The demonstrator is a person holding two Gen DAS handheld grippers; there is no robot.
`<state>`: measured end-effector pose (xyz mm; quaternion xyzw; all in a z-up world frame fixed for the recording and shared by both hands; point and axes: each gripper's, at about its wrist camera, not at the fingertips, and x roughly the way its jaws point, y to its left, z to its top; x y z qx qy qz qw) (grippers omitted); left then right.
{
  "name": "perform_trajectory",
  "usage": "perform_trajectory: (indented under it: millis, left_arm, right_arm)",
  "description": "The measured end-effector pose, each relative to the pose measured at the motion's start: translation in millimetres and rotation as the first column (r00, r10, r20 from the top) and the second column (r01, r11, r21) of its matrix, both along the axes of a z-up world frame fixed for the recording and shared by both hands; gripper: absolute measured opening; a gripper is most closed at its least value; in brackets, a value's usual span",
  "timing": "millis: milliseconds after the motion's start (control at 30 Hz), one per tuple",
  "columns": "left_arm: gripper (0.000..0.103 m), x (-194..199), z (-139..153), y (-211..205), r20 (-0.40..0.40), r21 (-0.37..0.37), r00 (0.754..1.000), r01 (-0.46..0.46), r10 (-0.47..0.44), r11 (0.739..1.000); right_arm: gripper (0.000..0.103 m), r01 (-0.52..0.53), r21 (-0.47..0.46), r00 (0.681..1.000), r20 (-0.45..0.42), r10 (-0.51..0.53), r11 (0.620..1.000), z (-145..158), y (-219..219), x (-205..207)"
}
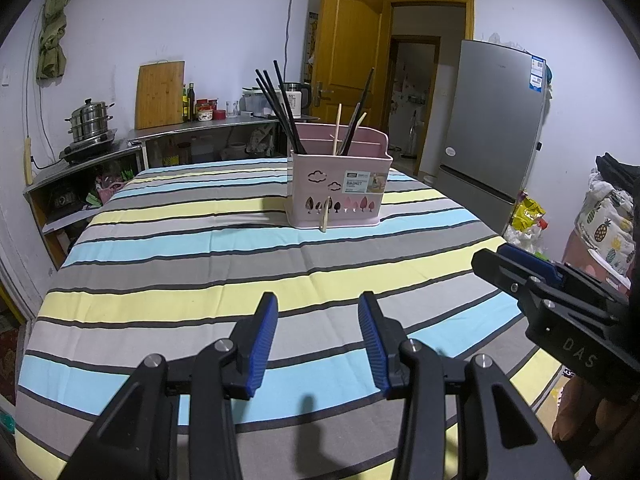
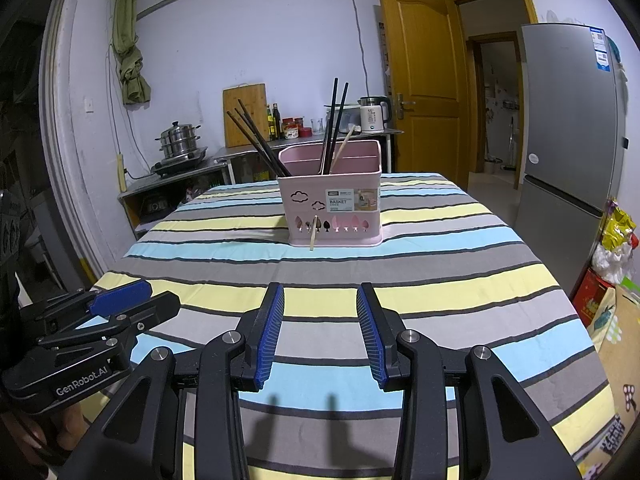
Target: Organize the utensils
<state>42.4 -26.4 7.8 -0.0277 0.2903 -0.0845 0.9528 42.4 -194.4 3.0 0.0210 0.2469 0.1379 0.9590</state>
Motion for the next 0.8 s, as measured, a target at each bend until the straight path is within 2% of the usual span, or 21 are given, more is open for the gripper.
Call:
perform_trajectory:
  millis: [433,800]
  left_arm:
    - [0.044,0.9,-2.1,-0.1,-0.011,-0.003,1.000,0.018,-0.018,1.000]
    - [0.045,-0.4,-2.2,4.5,-0.005,0.004,1.000,-0.015,0.015,1.000]
  right_arm:
    - [0.039,0.003,-0.001,1.000,-0.002,-0.003,1.000,-2.0,-2.5,-0.9]
    - [0.039,0.002,-0.001,1.000,-0.001,-0.002,1.000,-2.7,-2.7,-1.1]
